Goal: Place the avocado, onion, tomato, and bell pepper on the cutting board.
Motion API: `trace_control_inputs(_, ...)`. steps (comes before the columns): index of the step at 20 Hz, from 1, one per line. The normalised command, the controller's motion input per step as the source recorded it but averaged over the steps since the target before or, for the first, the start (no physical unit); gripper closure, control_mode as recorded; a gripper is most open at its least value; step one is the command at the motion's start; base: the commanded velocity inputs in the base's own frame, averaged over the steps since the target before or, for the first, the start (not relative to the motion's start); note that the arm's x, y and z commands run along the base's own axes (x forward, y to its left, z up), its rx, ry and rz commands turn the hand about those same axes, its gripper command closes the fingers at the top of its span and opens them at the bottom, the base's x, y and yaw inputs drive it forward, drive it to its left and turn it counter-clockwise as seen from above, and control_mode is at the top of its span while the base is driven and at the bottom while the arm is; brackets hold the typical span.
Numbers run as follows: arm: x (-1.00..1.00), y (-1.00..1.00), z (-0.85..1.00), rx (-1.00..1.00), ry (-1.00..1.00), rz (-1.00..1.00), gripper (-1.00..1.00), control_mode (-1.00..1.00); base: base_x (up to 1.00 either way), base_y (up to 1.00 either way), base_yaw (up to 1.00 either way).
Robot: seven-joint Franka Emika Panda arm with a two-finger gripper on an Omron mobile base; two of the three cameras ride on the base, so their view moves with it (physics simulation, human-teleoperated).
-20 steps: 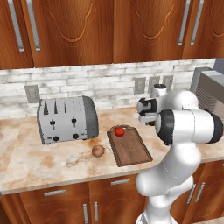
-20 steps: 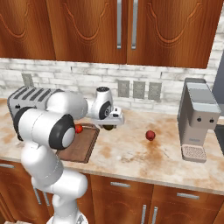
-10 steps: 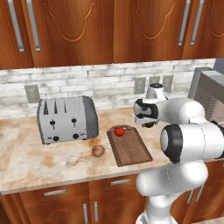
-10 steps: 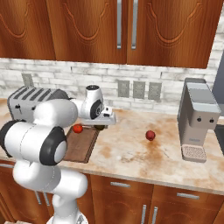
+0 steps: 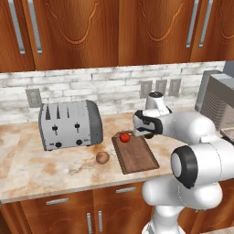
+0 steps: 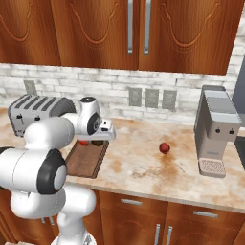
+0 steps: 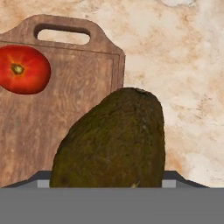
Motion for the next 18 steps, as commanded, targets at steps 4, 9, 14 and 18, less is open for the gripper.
trace_control_inputs(4,0.01,0.14,-0.17,0.00,0.00,0.01,1.00,-1.00,0.00,0.00,0.00)
trace_control_inputs(9,0.06,0.13,-0.27,0.00,0.00,0.01,1.00,-1.00,0.00,0.00,0.00)
trace_control_inputs(14,0.06,0.19,-0.27,0.00,0.00,0.01,1.00,-1.00,0.00,0.00,0.00)
trace_control_inputs(18,0.06,0.20,-0.22,0.00,0.00,0.01,1.00,-1.00,0.00,0.00,0.00)
